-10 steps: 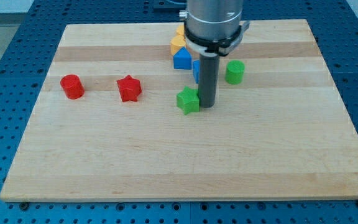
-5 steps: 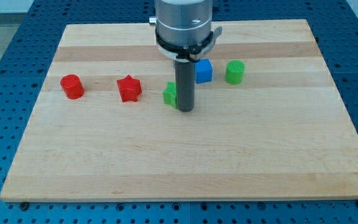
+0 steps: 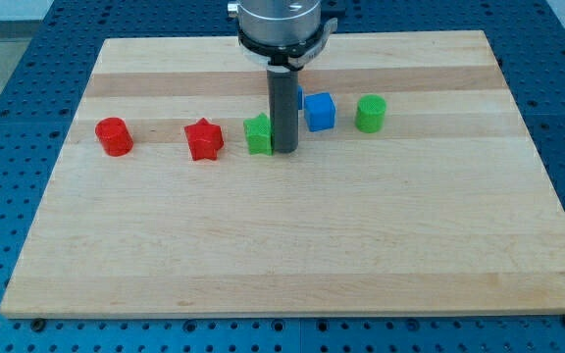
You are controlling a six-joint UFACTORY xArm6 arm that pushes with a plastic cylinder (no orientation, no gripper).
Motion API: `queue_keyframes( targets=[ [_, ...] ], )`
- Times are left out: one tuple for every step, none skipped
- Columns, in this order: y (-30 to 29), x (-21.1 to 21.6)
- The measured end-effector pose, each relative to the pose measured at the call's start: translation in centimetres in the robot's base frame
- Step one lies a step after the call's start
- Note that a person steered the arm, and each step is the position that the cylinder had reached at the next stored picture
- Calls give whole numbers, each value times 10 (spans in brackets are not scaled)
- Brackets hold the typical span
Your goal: Push the green star closer to the red star
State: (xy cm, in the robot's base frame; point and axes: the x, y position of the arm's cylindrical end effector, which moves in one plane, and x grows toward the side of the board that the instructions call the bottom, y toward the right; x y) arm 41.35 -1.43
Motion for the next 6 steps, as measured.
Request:
queue_keyframes(
  targets=[
    [0, -4],
    [0, -4],
    [1, -5],
    [8, -8],
    [10, -13],
    [10, -14]
  ],
)
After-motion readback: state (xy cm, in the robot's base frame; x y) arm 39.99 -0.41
